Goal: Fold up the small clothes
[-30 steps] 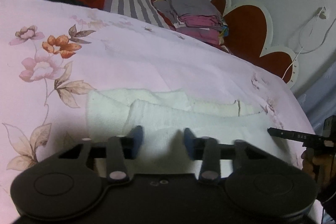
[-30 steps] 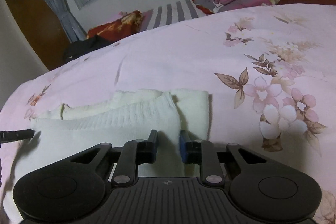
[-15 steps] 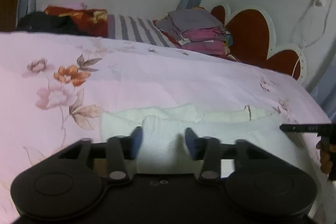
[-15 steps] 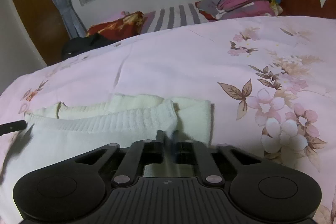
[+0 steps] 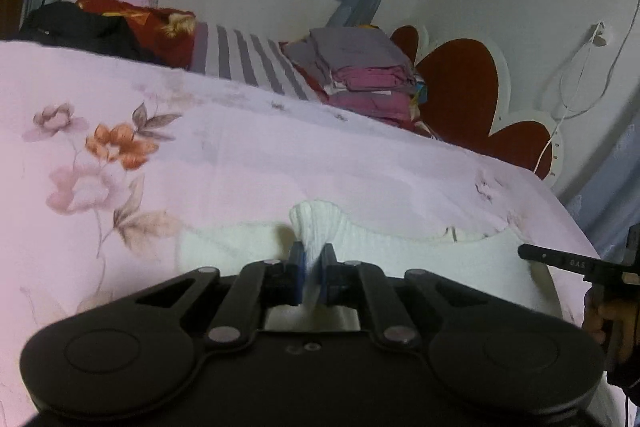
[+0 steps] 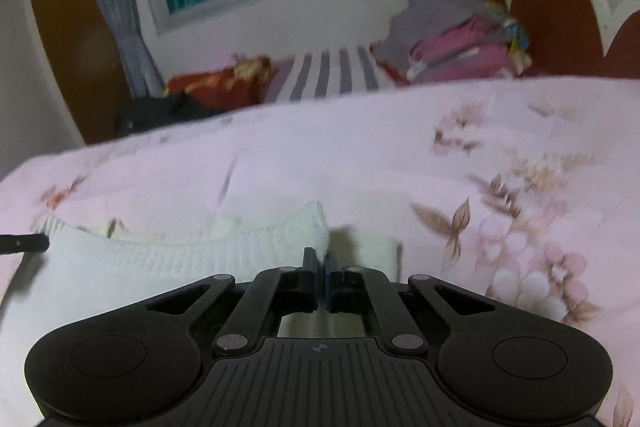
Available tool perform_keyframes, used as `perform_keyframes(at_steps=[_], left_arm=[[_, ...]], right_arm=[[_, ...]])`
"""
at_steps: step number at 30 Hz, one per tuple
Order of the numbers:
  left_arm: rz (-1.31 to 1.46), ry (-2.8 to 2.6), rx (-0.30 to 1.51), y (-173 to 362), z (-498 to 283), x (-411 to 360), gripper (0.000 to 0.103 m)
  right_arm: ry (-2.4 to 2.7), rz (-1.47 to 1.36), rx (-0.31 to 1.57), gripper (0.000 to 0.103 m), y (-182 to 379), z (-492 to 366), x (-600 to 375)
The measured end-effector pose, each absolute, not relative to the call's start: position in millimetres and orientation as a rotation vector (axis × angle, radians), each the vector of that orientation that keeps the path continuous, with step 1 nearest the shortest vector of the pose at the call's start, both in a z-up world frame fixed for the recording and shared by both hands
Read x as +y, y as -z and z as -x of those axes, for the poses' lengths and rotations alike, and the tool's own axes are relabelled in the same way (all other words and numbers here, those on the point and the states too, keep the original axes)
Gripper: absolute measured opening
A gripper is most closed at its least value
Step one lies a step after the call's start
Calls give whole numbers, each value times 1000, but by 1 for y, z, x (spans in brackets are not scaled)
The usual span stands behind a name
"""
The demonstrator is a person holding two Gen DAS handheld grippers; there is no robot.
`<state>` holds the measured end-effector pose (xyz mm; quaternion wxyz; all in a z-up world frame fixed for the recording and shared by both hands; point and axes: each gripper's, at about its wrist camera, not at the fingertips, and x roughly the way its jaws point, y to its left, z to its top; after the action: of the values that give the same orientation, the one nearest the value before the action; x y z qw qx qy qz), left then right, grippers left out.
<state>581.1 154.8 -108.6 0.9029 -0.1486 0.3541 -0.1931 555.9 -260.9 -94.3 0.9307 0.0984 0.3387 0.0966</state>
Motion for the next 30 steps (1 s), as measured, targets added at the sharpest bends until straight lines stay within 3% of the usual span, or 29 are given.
perform_keyframes(at_steps=[4, 7, 8, 9, 10, 13, 14, 15, 18, 22, 23, 25, 27, 30], left_arm=[[285, 373, 835, 127, -601, 147, 8], [320, 364, 823, 131, -599, 152, 17], [322, 339, 812, 125, -594, 153, 29], [284, 295, 780, 116, -586, 152, 34], [226, 275, 734, 104, -575, 146, 41], [206, 423, 705, 88, -556, 113, 63], [152, 492, 724, 87, -552, 91, 63], [90, 525, 729, 88, -549, 72, 63], [99, 555, 775, 103, -549, 45, 62], [155, 391, 742, 121, -557, 79, 60], [165, 340, 734, 123, -559, 92, 49], [185, 322, 736, 123, -561, 109, 43], [192, 331, 751, 120, -565, 111, 44], [158, 329, 714, 100, -554, 99, 59]], right_arm=[[-179, -176, 766, 2, 108, -574, -256], [-164, -193, 807, 3, 118, -582, -257], [-149, -216, 824, 21, 115, -584, -259], [-121, -220, 822, 49, 110, -583, -260], [-97, -201, 774, 55, 101, -574, -258], [-197, -167, 702, 52, 85, -554, -236], [-253, -153, 700, 42, 86, -550, -224], [-332, -129, 704, 39, 88, -546, -206], [-425, -54, 722, 39, 97, -544, -165], [-461, 55, 716, 39, 107, -547, -162], [-393, 64, 718, 39, 110, -550, -176], [-180, 52, 738, 40, 116, -560, -209], [-133, 10, 762, 40, 118, -568, -228], [-133, 11, 745, 40, 101, -563, -221]])
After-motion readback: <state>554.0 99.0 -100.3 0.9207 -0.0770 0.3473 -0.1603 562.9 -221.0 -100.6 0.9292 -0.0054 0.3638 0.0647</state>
